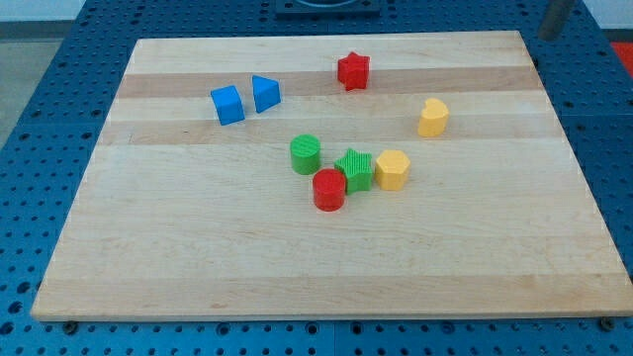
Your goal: Point your arm at the yellow heart
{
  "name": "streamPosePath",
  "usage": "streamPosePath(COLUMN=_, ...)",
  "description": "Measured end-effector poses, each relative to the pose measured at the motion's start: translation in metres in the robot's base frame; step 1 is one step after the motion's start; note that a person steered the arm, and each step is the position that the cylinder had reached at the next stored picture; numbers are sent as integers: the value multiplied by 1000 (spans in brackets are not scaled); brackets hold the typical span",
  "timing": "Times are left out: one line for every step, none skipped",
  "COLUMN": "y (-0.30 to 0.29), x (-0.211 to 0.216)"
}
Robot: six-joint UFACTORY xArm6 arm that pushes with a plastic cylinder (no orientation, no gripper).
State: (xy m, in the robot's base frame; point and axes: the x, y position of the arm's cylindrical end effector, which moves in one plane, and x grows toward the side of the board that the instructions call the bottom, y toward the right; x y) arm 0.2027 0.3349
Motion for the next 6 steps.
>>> streamPosePath(y=0, x=0)
streamPosePath(y=-11, x=13)
streamPosePath(y=-35, x=37)
streamPosePath(y=-62, x=70)
streamPosePath(y=-94, x=108)
streamPosePath(y=-122, x=145)
